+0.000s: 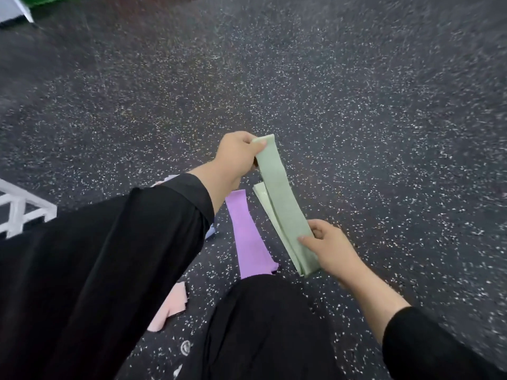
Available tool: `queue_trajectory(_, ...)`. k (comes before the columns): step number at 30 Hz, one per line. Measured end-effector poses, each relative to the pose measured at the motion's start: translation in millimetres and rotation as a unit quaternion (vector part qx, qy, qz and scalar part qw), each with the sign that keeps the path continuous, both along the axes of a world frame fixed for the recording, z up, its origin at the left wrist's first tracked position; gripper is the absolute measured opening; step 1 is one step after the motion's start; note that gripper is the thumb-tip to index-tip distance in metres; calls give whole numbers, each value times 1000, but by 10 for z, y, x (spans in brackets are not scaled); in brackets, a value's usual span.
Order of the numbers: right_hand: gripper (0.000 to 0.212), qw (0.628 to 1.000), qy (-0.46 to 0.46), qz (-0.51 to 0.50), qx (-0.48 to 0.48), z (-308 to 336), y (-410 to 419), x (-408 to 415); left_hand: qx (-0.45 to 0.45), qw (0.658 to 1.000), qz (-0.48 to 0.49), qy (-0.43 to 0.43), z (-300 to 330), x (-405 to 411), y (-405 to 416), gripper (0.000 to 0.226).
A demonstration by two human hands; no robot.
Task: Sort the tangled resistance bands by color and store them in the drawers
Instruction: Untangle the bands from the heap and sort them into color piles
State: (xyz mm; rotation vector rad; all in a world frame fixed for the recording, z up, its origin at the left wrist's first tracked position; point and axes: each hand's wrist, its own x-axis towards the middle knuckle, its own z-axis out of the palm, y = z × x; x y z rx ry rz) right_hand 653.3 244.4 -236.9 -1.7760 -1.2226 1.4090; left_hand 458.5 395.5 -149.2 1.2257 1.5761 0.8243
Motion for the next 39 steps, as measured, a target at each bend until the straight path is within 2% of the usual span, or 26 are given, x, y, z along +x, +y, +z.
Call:
queue_trajectory(3, 39, 999, -39, -1, -30, -172, 138, 24, -33, 999, -35, 26, -130, 64, 148, 38)
queue_trajectory(4, 49, 994, -99, 26, -42, -229, 193, 26, -44, 996, -47, 60, -161, 64, 180, 41)
queue_trajectory(6, 62, 949, -285, 127, -40, -322, 300, 7, -62, 987, -67, 130, -261, 24, 203, 23)
queue_trajectory(7, 57, 917, -354, 182, -19, -369, 349, -18, -67, 984, -69, 150, -342, -17, 178, 24)
queue_trajectory(8, 49, 894, -385, 229, -8, -423, 394, -48, -73, 982, -71, 161, -441, -70, 140, 25)
queue_trajectory(11, 26, 837, -426, 338, -57, -556, 496, -140, -75, 981, -64, 167, -750, -320, -73, 19)
queue_trajectory(13, 24, 807, -472, 350, -66, -592, 543, -189, -82, 981, -55, 168, -928, -524, -246, 18)
queue_trajectory(15, 25, 801, -503, 322, -38, -513, 614, -297, -80, 979, -37, 182, -1062, -744, -419, 25)
queue_trajectory(17, 27, 816, -487, 312, 5, -392, 742, -514, -90, 975, -30, 200, -1148, -983, -604, 16)
queue_trajectory(20, 36, 841, -403, 360, 35, -185, 937, -1081, -92, 954, -40, 282, -1293, -1398, -842, 36)
queue_trajectory(25, 39, 832, -317, 447, 89, 66, 1054, -2203, -20, 921, -27, 388, -1474, -2188, -1225, 35)
queue_trajectory(28, 15, 827, -292, 469, 106, 24, 1017, -2709, -31, 886, 8, 462, -1550, -2626, -1427, 39)
queue_trajectory(29, 15, 826, -279, 477, 112, -14, 992, -2834, -48, 877, 18, 478, -1576, -2758, -1494, 42)
queue_trajectory(31, 6, 823, -265, 490, 110, -82, 930, -3023, -85, 872, 46, 479, -1676, -2995, -1599, 51)
queue_trajectory(34, 43, 822, -254, 500, 102, -141, 875, -3224, -105, 871, 64, 476, -1795, -3237, -1695, 53)
queue_trajectory(39, 43, 793, -270, 523, 157, -396, 899, -3450, -68, 870, 67, 485, -1859, -3465, -1491, 38)
